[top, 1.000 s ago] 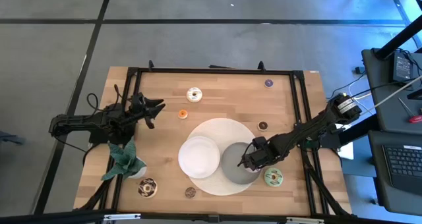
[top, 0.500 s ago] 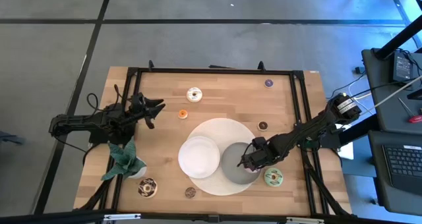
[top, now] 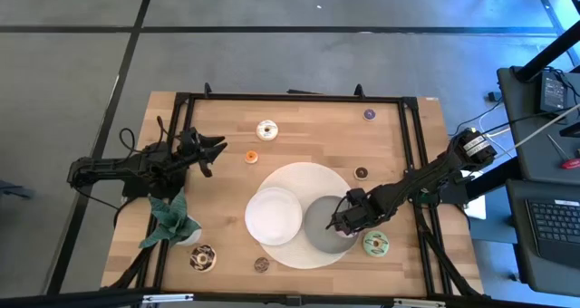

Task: Pick & Place donuts
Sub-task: Put the large purple donut on the gray plate, then put the large green donut on the gray plate

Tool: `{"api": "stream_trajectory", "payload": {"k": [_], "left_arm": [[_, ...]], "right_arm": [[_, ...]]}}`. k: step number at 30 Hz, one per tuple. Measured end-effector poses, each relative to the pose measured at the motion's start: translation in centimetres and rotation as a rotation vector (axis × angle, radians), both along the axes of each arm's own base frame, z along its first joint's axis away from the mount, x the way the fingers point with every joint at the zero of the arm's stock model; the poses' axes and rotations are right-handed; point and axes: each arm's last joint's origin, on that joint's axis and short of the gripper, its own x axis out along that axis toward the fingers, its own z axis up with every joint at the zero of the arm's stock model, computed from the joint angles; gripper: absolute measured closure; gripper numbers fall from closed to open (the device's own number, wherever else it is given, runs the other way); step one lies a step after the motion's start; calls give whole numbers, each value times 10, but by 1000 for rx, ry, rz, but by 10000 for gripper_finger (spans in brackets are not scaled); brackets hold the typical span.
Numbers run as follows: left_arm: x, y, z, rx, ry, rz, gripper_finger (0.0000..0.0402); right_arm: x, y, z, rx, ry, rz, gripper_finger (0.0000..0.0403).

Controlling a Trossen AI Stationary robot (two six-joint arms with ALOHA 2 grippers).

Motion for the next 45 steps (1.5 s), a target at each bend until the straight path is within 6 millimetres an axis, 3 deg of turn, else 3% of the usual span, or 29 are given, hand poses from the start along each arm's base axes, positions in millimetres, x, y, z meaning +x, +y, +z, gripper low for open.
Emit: {"api": "stream_trajectory", "payload": {"k": [7, 17, 22, 26, 32, 37, 41, 45], "left_arm": [[0, 0, 0, 0, 1, 0, 274], [0, 0, 0, 0, 0, 1, 274], [0, 0, 0, 0, 0, 0, 274], [0, 0, 0, 0, 1, 1, 274], [0, 0, 0, 0, 0, 0, 274], [0, 0, 0, -3, -1, 0, 274], [0, 0, 0, -3, -2, 0, 274], [0, 0, 0, -3, -1, -7, 274]], "right_arm": [[0, 0, 0, -1, 0, 1, 235], [0, 0, 0, -2, 3, 0, 166], [-1, 0, 2, 1, -3, -1, 153], [-1, -1, 16, -6, -19, -4, 152], [-2, -4, 55, -98, -51, 28, 152], [-4, 10, 74, 28, -21, 142, 152], [-22, 25, 73, 133, 141, 83, 152], [-37, 42, 69, 117, 171, 14, 152]]}}
